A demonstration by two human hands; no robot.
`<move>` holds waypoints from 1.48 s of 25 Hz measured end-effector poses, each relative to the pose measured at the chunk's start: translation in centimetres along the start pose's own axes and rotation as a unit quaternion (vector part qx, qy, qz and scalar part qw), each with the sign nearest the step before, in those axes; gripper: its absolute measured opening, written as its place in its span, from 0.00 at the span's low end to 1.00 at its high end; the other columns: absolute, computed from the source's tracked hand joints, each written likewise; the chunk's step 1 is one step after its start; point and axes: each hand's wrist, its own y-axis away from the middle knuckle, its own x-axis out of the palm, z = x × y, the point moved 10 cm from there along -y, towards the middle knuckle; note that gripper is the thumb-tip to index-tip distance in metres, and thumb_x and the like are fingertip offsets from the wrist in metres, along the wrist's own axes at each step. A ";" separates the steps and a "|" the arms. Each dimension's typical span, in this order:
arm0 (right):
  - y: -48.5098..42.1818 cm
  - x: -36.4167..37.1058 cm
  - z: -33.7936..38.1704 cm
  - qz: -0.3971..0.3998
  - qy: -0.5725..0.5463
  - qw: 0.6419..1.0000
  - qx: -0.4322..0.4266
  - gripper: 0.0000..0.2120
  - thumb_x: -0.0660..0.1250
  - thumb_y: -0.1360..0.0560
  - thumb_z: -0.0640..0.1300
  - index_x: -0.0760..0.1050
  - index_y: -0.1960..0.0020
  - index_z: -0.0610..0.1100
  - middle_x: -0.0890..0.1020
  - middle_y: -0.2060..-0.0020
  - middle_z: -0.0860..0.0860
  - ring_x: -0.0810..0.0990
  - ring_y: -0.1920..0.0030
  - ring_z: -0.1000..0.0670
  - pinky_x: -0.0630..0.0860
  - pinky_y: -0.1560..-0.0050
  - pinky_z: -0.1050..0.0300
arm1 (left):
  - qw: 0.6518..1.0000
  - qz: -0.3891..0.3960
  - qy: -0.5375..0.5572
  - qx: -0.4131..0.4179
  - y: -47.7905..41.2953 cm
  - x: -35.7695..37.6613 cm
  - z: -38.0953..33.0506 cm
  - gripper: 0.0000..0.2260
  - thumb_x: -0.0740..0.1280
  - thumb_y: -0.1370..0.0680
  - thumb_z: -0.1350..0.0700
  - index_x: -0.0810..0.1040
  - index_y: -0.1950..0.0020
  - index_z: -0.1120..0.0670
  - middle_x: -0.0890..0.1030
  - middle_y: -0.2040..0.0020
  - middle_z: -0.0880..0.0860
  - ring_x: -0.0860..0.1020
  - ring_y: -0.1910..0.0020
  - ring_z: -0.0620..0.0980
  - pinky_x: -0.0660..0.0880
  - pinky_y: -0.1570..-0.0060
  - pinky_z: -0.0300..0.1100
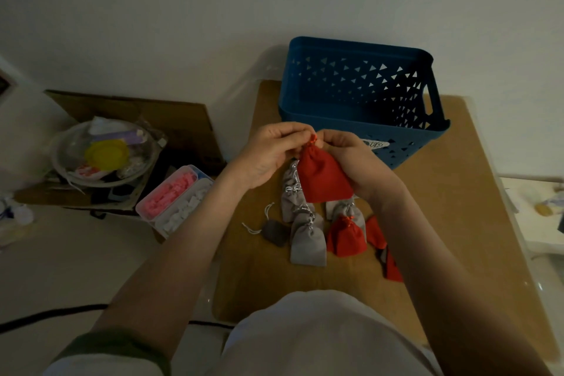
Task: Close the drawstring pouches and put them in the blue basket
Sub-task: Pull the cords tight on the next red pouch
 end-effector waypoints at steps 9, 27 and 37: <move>0.0 0.0 -1.7 0.054 0.052 0.995 0.065 0.10 0.59 0.22 0.33 0.76 0.57 0.41 0.78 0.65 0.48 0.75 0.64 0.52 0.71 0.59 0.61 | 0.984 0.060 -0.158 -0.063 0.5 -0.2 0.5 0.05 0.68 0.25 0.65 0.77 0.59 0.56 0.81 0.66 0.45 0.77 0.65 0.39 0.73 0.62 0.31; -1.5 0.8 -2.2 0.017 0.567 0.824 0.012 0.13 0.58 0.22 0.38 0.73 0.40 0.38 0.77 0.42 0.41 0.74 0.41 0.41 0.71 0.41 0.47 | 0.857 -0.014 -0.504 -0.108 -0.4 -0.4 1.6 0.09 0.70 0.30 0.64 0.74 0.56 0.53 0.74 0.63 0.48 0.74 0.62 0.48 0.73 0.59 0.44; -1.5 -0.6 -2.3 -0.058 0.421 0.905 -0.006 0.02 0.64 0.22 0.41 0.76 0.52 0.44 0.77 0.57 0.49 0.74 0.55 0.51 0.67 0.55 0.59 | 0.843 -0.082 -0.531 -0.043 0.5 -1.5 0.9 0.06 0.66 0.23 0.61 0.82 0.50 0.58 0.83 0.53 0.55 0.80 0.54 0.50 0.78 0.50 0.44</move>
